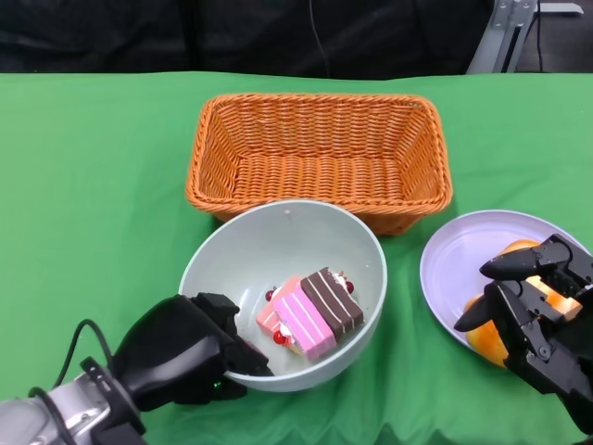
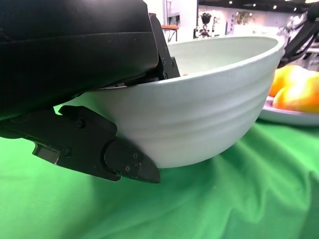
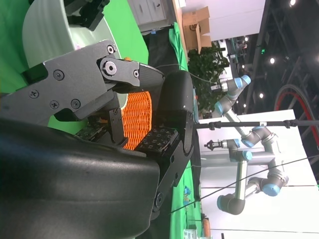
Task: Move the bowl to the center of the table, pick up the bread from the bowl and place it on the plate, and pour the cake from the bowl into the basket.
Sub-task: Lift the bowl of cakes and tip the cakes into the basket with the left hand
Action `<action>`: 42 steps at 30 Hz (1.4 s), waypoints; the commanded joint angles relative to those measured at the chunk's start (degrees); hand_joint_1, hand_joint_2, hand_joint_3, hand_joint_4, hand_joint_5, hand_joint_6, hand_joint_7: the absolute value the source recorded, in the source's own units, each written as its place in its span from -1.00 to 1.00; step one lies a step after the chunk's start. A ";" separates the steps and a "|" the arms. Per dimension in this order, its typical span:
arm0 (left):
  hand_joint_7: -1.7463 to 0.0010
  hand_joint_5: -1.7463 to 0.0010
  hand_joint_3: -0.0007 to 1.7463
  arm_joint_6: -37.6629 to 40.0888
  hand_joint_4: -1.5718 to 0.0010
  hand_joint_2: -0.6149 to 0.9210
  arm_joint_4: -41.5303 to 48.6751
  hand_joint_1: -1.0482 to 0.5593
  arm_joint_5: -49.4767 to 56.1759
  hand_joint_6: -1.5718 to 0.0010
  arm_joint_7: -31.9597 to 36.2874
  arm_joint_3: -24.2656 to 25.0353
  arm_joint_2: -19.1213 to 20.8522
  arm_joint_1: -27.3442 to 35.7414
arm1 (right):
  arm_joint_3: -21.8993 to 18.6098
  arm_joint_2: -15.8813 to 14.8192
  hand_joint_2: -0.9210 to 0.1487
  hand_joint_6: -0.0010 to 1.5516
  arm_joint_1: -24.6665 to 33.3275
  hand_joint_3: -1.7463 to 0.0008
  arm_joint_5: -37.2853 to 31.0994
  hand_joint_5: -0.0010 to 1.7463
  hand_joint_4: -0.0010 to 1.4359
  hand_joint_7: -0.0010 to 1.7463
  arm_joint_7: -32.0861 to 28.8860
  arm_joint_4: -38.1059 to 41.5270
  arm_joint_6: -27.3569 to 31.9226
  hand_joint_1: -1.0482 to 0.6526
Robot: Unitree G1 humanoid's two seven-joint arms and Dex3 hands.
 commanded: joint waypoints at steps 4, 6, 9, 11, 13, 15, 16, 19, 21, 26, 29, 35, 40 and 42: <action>-0.34 -0.75 -0.57 -9.10 0.04 0.94 -4.70 0.14 -14.72 -0.03 -13.53 4.12 4.98 2.43 | -0.27 -0.23 -0.67 0.02 -0.08 0.35 0.39 0.56 0.05 0.06 0.00 0.50 -0.54 0.02; -0.26 -0.75 -0.41 -10.34 0.03 0.85 -7.40 0.15 -19.66 -0.10 -18.43 5.56 5.79 3.57 | -0.33 -0.48 -0.68 0.01 -0.25 0.35 0.03 0.56 0.04 0.05 0.42 1.19 -1.23 0.01; -0.16 -0.73 -0.19 -10.54 0.00 0.70 -12.06 0.16 -25.26 -0.16 -24.57 7.58 6.40 5.54 | -0.42 -0.53 -0.74 0.01 -0.37 0.40 0.39 0.57 0.02 0.05 1.01 1.74 -1.45 0.01; -0.14 -0.72 -0.12 -10.25 0.00 0.66 -14.92 0.16 -27.40 -0.17 -27.68 8.89 6.59 6.76 | -0.46 -0.55 -0.75 0.01 -0.41 0.42 0.56 0.58 0.02 0.05 1.30 1.95 -1.41 0.03; -0.13 -0.70 -0.10 -9.98 -0.01 0.63 -18.06 0.15 -29.18 -0.17 -30.42 10.19 6.82 7.99 | -0.50 -0.52 -0.76 0.01 -0.48 0.43 0.36 0.58 0.02 0.05 1.55 2.32 -1.78 0.03; -0.12 -0.68 -0.10 -10.34 -0.03 0.63 -20.29 0.16 -30.18 -0.17 -32.12 11.56 6.64 9.00 | -0.50 -0.46 -0.76 0.01 -0.55 0.43 0.27 0.58 0.02 0.05 1.69 2.68 -2.11 0.03; -0.12 -0.67 -0.09 -10.49 -0.04 0.62 -20.87 0.17 -30.37 -0.18 -32.74 12.18 6.41 9.36 | -0.50 -0.45 -0.76 0.01 -0.58 0.44 0.28 0.58 0.02 0.05 1.73 2.79 -2.21 0.03; -0.14 -0.65 -0.07 -9.86 -0.06 0.60 -23.85 0.17 -31.35 -0.18 -34.91 14.05 6.24 10.60 | -0.49 -0.56 -0.78 0.01 -0.66 0.45 0.11 0.57 0.02 0.05 1.64 2.92 -2.07 0.02; -0.16 -0.65 -0.05 -9.44 -0.06 0.59 -25.72 0.17 -31.98 -0.18 -36.17 15.26 6.07 11.28 | -0.42 -0.44 -0.79 0.02 -0.64 0.46 -0.30 0.57 0.02 0.05 1.22 2.85 -2.04 0.02; -0.17 -0.62 0.05 -9.47 -0.09 0.52 -27.24 0.18 -32.95 -0.18 -38.13 17.31 4.85 12.08 | -0.35 -0.26 -0.80 0.01 -0.61 0.47 -0.57 0.58 0.02 0.06 0.95 2.83 -2.10 0.03; -0.26 -0.72 0.18 -7.20 -0.07 0.49 -27.42 0.17 -36.19 -0.18 -38.39 18.24 1.33 10.99 | -0.34 -0.41 -0.82 -0.01 -0.63 0.49 -1.10 0.60 0.01 0.09 0.73 2.98 -1.93 0.00; -0.55 -0.99 0.33 -2.95 0.10 0.44 -24.69 0.28 -44.81 -0.05 -43.32 18.38 -4.67 6.82 | 0.05 -0.28 -0.85 -0.04 -0.44 0.54 -1.55 0.62 -0.01 0.13 0.95 3.72 -2.48 -0.02; -0.62 -1.00 0.33 -0.07 0.13 0.48 -21.16 0.30 -49.31 0.05 -48.22 19.06 -8.02 1.92 | 0.56 -0.16 -0.85 -0.05 -0.58 0.55 -2.06 0.65 -0.01 0.16 0.87 4.66 -3.15 -0.01; -0.58 -1.00 0.30 0.30 0.13 0.50 -19.20 0.30 -50.20 0.03 -49.69 19.64 -9.28 -0.06 | 0.76 -0.06 -0.85 -0.04 -0.52 0.55 -2.44 0.65 -0.01 0.16 0.53 4.88 -3.16 -0.02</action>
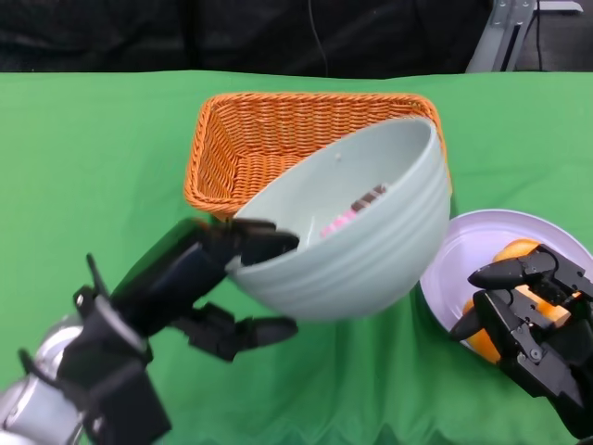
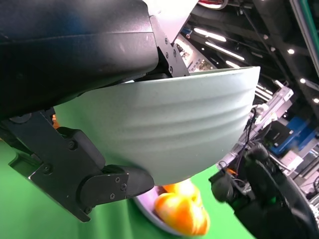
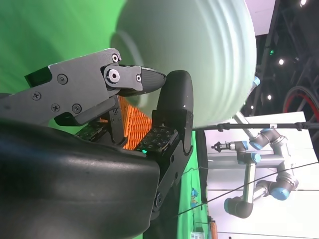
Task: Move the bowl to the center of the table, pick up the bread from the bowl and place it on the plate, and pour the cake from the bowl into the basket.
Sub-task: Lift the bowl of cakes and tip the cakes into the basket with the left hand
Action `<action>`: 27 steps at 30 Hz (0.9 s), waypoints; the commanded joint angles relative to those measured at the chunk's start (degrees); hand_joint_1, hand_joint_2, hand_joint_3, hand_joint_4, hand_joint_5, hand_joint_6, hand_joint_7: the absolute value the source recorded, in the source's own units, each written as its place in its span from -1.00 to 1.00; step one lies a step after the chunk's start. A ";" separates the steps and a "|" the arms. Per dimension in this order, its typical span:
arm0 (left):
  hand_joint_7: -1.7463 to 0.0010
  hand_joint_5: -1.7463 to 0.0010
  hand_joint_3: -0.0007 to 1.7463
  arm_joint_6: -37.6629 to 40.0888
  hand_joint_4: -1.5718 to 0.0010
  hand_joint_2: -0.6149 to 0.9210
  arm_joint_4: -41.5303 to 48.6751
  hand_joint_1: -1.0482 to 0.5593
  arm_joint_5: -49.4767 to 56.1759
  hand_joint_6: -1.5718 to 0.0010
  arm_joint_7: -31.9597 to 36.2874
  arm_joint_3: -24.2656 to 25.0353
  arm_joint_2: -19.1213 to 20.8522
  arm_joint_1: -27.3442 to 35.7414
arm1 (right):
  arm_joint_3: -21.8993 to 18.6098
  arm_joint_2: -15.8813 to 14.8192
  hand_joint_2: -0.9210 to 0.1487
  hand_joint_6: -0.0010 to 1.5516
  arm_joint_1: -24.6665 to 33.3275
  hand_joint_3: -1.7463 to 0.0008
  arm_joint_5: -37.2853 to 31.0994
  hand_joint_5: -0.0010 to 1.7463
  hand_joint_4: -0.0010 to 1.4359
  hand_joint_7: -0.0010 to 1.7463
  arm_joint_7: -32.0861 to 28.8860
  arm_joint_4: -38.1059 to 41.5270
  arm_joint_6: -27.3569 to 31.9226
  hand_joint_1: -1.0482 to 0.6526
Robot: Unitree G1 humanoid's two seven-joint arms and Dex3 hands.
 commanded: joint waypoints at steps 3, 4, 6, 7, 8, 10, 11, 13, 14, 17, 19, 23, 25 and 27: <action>-0.57 -1.00 0.27 0.07 0.13 0.52 5.37 0.28 -2.84 0.03 -2.85 2.26 -2.54 -6.17 | 0.23 0.02 -0.85 -0.05 -0.04 0.56 -1.01 0.66 -0.02 0.16 -0.66 1.12 -0.96 -0.03; -0.57 -1.00 0.26 0.06 0.13 0.53 6.39 0.28 -2.77 0.03 -3.07 2.55 -3.02 -7.06 | 0.27 0.08 -0.85 -0.05 -0.12 0.57 -1.12 0.66 -0.03 0.17 -0.64 1.42 -1.14 -0.03; -0.58 -1.00 0.26 0.00 0.13 0.53 8.44 0.28 -2.41 0.04 -3.21 3.07 -3.91 -8.78 | 0.35 0.05 -0.86 -0.06 -0.22 0.58 -1.11 0.66 -0.03 0.17 -0.47 1.90 -1.26 -0.03; -0.59 -1.00 0.26 -0.17 0.14 0.52 9.69 0.28 -2.14 0.04 -3.17 3.32 -4.35 -9.76 | 0.41 0.06 -0.86 -0.06 -0.22 0.59 -1.19 0.66 -0.04 0.17 -0.51 2.02 -1.26 -0.03; -0.59 -0.99 0.27 -0.36 0.14 0.52 11.05 0.27 -1.88 0.06 -3.10 3.60 -4.79 -10.77 | 0.49 0.08 -0.86 -0.06 -0.20 0.59 -1.49 0.65 -0.04 0.16 -0.67 2.13 -1.38 -0.03; -0.58 -0.97 0.26 -0.43 0.14 0.52 13.50 0.26 -1.42 0.06 -2.85 4.07 -5.55 -12.61 | 0.62 0.21 -0.86 -0.06 -0.20 0.60 -1.99 0.65 -0.04 0.16 -0.82 2.59 -1.99 -0.02; -0.58 -0.95 0.26 -0.34 0.14 0.53 14.72 0.26 -1.08 0.07 -2.46 4.31 -5.97 -13.59 | 0.67 0.28 -0.86 -0.06 -0.26 0.61 -1.93 0.65 -0.04 0.16 -0.58 3.00 -2.49 -0.02; -0.58 -0.93 0.24 -0.42 0.13 0.54 17.02 0.25 -0.59 0.08 -1.67 4.87 -6.91 -15.42 | 0.89 0.35 -0.87 -0.07 -0.26 0.61 -1.96 0.65 -0.04 0.15 -0.45 3.39 -3.00 -0.01; -0.57 -0.92 0.22 -0.48 0.12 0.55 18.09 0.24 -0.35 0.08 -1.28 5.20 -7.39 -16.28 | 0.98 0.34 -0.87 -0.07 -0.27 0.61 -2.13 0.65 -0.04 0.15 -0.44 3.63 -3.27 -0.01; -0.55 -0.88 0.10 -0.18 0.11 0.62 20.97 0.23 -0.82 0.08 -1.12 6.38 -9.14 -18.51 | 1.20 0.32 -0.85 -0.06 -0.04 0.61 -2.71 0.65 -0.04 0.15 -0.76 3.84 -3.23 -0.04; -0.55 -0.87 0.08 -0.33 0.10 0.64 22.35 0.23 -0.75 0.09 -0.92 7.04 -9.91 -19.50 | 1.25 0.25 -0.86 -0.06 -0.01 0.61 -3.03 0.65 -0.04 0.15 -0.72 4.05 -3.37 -0.04; -0.55 -0.88 0.02 0.80 0.08 0.72 25.27 0.21 -1.78 0.10 -0.71 8.85 -12.25 -22.02 | 1.32 -0.06 -0.92 -0.06 -0.23 0.69 -3.95 0.63 -0.03 0.18 -0.61 5.16 -4.03 -0.08; -0.56 -0.89 0.00 1.16 0.06 0.74 26.50 0.21 -1.66 0.09 -0.45 9.52 -13.00 -22.89 | 1.44 -0.10 -0.96 -0.07 -0.16 0.74 -3.98 0.62 -0.03 0.18 -0.61 5.13 -3.80 -0.08; -0.56 -0.90 -0.05 1.19 0.05 0.77 27.74 0.19 -1.22 0.09 -0.03 9.96 -13.62 -23.71 | 1.51 0.00 -0.98 -0.08 -0.10 0.76 -3.43 0.62 -0.04 0.18 -0.40 5.18 -3.42 -0.07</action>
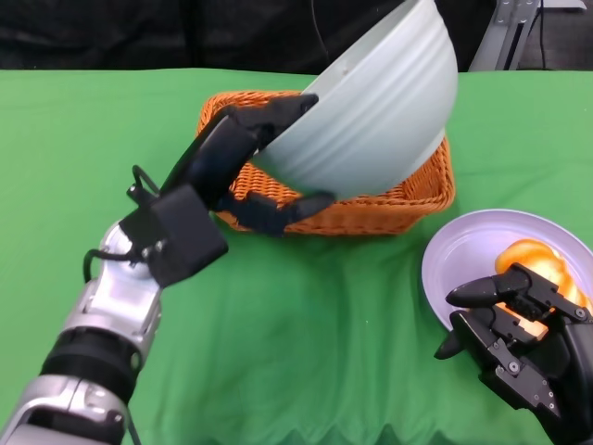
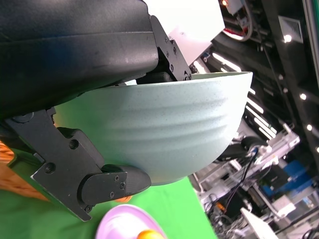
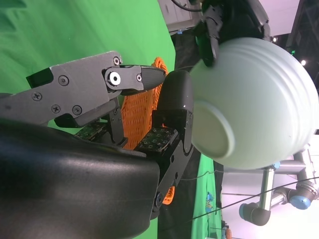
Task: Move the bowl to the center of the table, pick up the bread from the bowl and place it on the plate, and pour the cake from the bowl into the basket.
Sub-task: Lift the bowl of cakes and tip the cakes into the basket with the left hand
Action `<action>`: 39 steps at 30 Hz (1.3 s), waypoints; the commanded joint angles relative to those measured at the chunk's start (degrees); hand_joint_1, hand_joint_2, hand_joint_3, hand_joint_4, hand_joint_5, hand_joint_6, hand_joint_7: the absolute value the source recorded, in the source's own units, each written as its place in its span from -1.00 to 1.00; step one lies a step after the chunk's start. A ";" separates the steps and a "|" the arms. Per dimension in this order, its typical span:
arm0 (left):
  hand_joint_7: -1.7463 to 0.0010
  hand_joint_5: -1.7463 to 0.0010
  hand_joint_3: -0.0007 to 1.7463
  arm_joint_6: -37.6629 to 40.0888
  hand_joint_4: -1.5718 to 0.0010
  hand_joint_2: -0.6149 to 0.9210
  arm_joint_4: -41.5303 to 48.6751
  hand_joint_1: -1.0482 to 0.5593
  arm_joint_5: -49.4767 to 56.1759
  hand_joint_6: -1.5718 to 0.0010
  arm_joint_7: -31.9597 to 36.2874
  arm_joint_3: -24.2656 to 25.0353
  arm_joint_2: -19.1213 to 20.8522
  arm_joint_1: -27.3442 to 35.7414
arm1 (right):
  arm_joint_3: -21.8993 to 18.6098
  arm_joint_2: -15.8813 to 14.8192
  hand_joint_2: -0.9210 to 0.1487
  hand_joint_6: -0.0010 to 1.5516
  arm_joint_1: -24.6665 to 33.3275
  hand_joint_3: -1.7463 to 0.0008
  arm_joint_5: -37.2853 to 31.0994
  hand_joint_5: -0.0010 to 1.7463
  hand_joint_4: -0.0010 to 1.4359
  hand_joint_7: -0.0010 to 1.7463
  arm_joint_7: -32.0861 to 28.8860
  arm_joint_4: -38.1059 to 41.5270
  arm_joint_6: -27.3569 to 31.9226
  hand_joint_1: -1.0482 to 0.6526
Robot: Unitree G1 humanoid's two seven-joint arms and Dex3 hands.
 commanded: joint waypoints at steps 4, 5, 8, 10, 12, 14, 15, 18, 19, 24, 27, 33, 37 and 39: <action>-0.49 -0.92 -0.44 0.06 0.05 0.98 3.79 0.13 -1.38 0.08 1.65 2.28 -2.31 -4.09 | 0.05 -0.45 -1.00 -0.08 -0.11 0.78 1.46 0.63 -0.04 0.18 1.32 0.94 -0.33 -0.06; -0.49 -0.92 -0.46 0.26 0.05 0.99 4.29 0.14 -1.39 0.08 1.98 2.49 -2.94 -4.51 | 0.09 -0.45 -1.00 -0.08 -0.11 0.79 1.27 0.63 -0.04 0.18 1.34 1.06 -0.45 -0.06; -0.49 -0.93 -0.46 1.33 0.05 1.00 5.37 0.16 -2.32 0.07 2.01 3.40 -4.64 -5.63 | 0.27 -0.54 -1.00 -0.07 0.01 0.78 0.78 0.64 -0.03 0.19 1.47 1.13 -0.67 -0.08; -0.47 -0.91 -0.43 4.46 0.01 1.00 5.55 0.16 -4.43 0.05 1.16 4.62 -6.30 -6.71 | 0.45 -0.67 -1.00 -0.08 0.17 0.77 0.74 0.64 -0.04 0.20 1.69 1.03 -0.41 -0.08; -0.45 -0.89 -0.41 7.41 -0.01 1.00 5.75 0.15 -6.93 0.03 -0.01 5.91 -7.84 -7.84 | 0.66 -0.91 -1.00 -0.10 0.35 0.76 0.64 0.65 -0.04 0.21 1.78 0.64 0.15 -0.07; -0.47 -0.90 -0.39 8.99 0.00 0.99 6.25 0.16 -8.22 0.03 -0.35 6.78 -8.83 -8.93 | 0.81 -1.04 -1.00 -0.10 0.43 0.74 0.61 0.65 -0.03 0.22 1.91 0.52 0.19 -0.05; -0.51 -0.90 -0.25 9.57 0.03 0.90 6.57 0.17 -8.47 0.05 -0.27 7.08 -9.17 -9.45 | 0.87 -1.04 -1.00 -0.11 0.45 0.74 0.66 0.65 -0.03 0.23 1.99 0.56 0.16 -0.05; -0.55 -0.90 -0.07 12.11 0.06 0.80 7.24 0.17 -9.43 0.06 -0.60 7.89 -9.96 -10.74 | 1.03 -1.02 -1.00 -0.12 0.62 0.74 0.81 0.64 -0.04 0.23 2.11 0.56 0.37 -0.05; -0.56 -0.92 -0.04 13.10 0.09 0.78 7.40 0.17 -9.93 0.08 -0.83 8.25 -10.25 -11.11 | 1.10 -1.03 -1.00 -0.13 0.70 0.74 0.87 0.64 -0.04 0.23 2.16 0.44 0.53 -0.06; -0.58 -0.92 -0.05 16.67 0.13 0.78 7.52 0.18 -11.56 0.11 -0.96 9.59 -11.48 -12.59 | 0.97 -1.06 -1.00 -0.12 0.71 0.74 0.68 0.64 -0.03 0.24 1.95 -0.17 0.33 -0.05; -0.60 -0.91 -0.06 18.69 0.16 0.77 7.60 0.15 -12.24 0.14 -0.56 10.60 -12.03 -13.53 | 1.05 -1.55 -1.00 -0.12 0.83 0.76 0.61 0.64 -0.03 0.24 1.88 -1.30 1.42 -0.08; -0.58 -0.87 -0.04 24.89 0.13 0.75 6.73 0.14 -17.68 0.15 -3.18 14.05 -13.92 -14.66 | 1.20 -2.08 -1.00 -0.12 1.37 0.77 1.32 0.63 -0.04 0.24 1.82 -3.10 3.86 -0.08; -0.51 -0.82 -0.06 29.05 0.10 0.76 6.37 0.15 -20.40 0.09 -3.78 15.84 -14.68 -15.18 | 1.12 -2.06 -1.00 -0.12 1.36 0.77 2.19 0.62 -0.03 0.23 2.55 -2.85 4.16 -0.07; -0.49 -0.81 -0.06 30.77 0.08 0.76 6.24 0.15 -21.44 0.07 -4.00 16.52 -14.91 -15.40 | 1.07 -2.19 -1.00 -0.12 1.33 0.77 2.31 0.62 -0.03 0.23 2.73 -2.78 4.33 -0.07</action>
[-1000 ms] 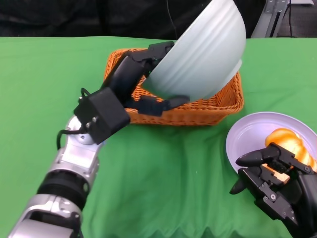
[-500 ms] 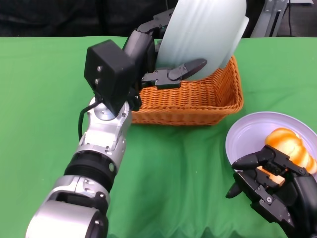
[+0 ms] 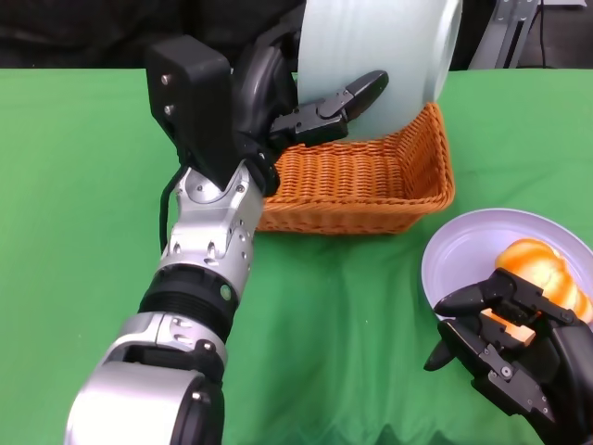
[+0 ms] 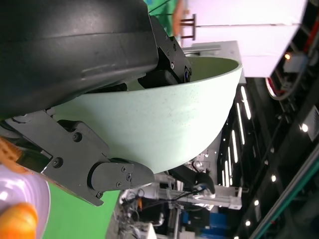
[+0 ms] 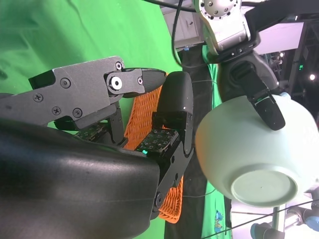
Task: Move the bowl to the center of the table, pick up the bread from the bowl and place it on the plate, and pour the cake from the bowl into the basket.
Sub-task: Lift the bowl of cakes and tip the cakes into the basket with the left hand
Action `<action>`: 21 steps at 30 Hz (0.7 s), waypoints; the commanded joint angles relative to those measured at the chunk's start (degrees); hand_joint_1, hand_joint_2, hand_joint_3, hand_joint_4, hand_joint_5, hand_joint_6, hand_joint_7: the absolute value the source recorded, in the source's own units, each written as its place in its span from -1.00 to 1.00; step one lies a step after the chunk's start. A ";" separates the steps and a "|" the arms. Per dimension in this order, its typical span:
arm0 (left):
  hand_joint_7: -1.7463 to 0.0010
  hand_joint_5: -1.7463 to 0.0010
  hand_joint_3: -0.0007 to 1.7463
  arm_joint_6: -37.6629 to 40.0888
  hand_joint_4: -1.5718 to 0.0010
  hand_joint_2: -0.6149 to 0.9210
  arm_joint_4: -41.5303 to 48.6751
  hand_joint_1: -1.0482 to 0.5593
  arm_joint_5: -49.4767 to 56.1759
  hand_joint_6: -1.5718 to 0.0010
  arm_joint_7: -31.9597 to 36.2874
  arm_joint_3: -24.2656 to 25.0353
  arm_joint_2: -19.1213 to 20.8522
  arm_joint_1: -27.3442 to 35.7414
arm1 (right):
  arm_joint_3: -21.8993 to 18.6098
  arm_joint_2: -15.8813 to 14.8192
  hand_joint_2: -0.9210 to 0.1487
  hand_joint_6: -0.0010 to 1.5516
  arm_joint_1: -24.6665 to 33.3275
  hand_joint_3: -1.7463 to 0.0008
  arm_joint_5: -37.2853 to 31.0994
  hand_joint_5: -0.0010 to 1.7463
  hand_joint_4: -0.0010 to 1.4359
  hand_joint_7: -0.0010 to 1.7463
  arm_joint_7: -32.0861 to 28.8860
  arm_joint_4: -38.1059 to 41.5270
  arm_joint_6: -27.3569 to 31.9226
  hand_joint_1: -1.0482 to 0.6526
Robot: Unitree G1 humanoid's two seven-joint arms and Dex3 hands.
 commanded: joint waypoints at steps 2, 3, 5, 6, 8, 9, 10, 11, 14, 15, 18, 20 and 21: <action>-0.47 -0.80 -0.06 4.03 0.05 0.77 -1.76 0.16 -3.48 0.03 -1.15 2.28 -0.37 -3.08 | -0.29 -0.63 -1.00 -0.11 0.64 0.78 0.70 0.62 -0.03 0.22 0.15 -0.47 0.44 -0.08; -0.46 -0.80 -0.06 6.40 0.05 0.77 -1.72 0.16 -5.10 0.02 -1.13 3.35 -0.62 -3.59 | -0.25 -0.51 -1.00 -0.11 0.63 0.78 0.61 0.61 -0.03 0.22 0.20 -0.31 0.15 -0.08; -0.43 -0.76 -0.12 9.98 0.01 0.82 -1.82 0.19 -7.50 -0.03 -1.21 4.86 -0.95 -4.28 | -0.16 -0.41 -1.00 -0.11 0.61 0.78 0.38 0.61 -0.02 0.22 0.22 -0.10 -0.22 -0.08; -0.42 -0.75 -0.13 11.12 0.01 0.83 -1.93 0.21 -8.22 -0.03 -1.31 5.29 -1.03 -4.46 | -0.12 -0.39 -1.00 -0.10 0.61 0.78 0.26 0.61 -0.02 0.22 0.20 -0.05 -0.33 -0.08; -0.42 -0.74 -0.14 12.80 0.00 0.84 -2.02 0.22 -9.15 -0.03 -1.59 5.89 -1.12 -4.71 | -0.06 -0.33 -1.00 -0.10 0.56 0.78 0.03 0.61 -0.02 0.22 0.14 0.12 -0.53 -0.09; -0.43 -0.74 -0.15 13.57 0.01 0.85 -2.02 0.22 -9.56 -0.03 -1.73 6.20 -1.17 -4.82 | -0.04 -0.30 -1.00 -0.10 0.52 0.78 -0.06 0.61 -0.02 0.22 0.12 0.24 -0.63 -0.09; -0.43 -0.74 -0.15 14.92 0.01 0.85 -1.73 0.23 -10.79 -0.03 -2.31 7.01 -1.34 -5.06 | 0.00 -0.29 -1.00 -0.09 0.45 0.78 0.05 0.61 -0.01 0.23 0.30 0.45 -0.65 -0.09; -0.44 -0.76 -0.14 15.95 0.06 0.87 -1.44 0.23 -11.74 -0.01 -2.81 7.65 -1.44 -5.23 | 0.02 -0.28 -1.00 -0.10 0.40 0.78 0.21 0.61 -0.02 0.23 0.51 0.67 -0.65 -0.09; -0.43 -0.77 -0.14 17.29 0.09 0.89 -0.69 0.23 -12.90 0.01 -3.68 8.63 -1.45 -5.51 | 0.08 -0.09 -1.00 -0.11 0.37 0.78 0.39 0.61 -0.02 0.22 0.77 1.10 -0.95 -0.09; -0.43 -0.77 -0.14 17.75 0.10 0.89 -0.45 0.23 -13.18 0.01 -4.04 8.90 -1.38 -5.60 | 0.11 0.00 -1.00 -0.11 0.37 0.78 0.35 0.61 -0.02 0.22 0.85 1.26 -1.21 -0.09; -0.42 -0.76 -0.14 18.60 0.11 0.90 0.33 0.22 -13.65 0.01 -5.18 9.37 -1.01 -5.77 | 0.30 0.37 -1.00 -0.10 0.40 0.77 -0.11 0.61 -0.02 0.22 0.68 1.75 -2.25 -0.09; -0.40 -0.75 -0.14 18.80 0.11 0.90 0.78 0.22 -13.75 0.00 -5.77 9.61 -0.80 -5.87 | 0.38 0.51 -1.00 -0.10 0.36 0.77 -0.37 0.61 -0.02 0.22 0.74 2.28 -3.25 -0.09; -0.39 -0.75 -0.15 18.92 0.11 0.90 1.01 0.21 -13.70 0.00 -5.94 9.73 -0.71 -5.93 | 0.40 0.50 -1.00 -0.11 0.33 0.76 -0.40 0.61 -0.03 0.22 0.96 2.61 -3.77 -0.09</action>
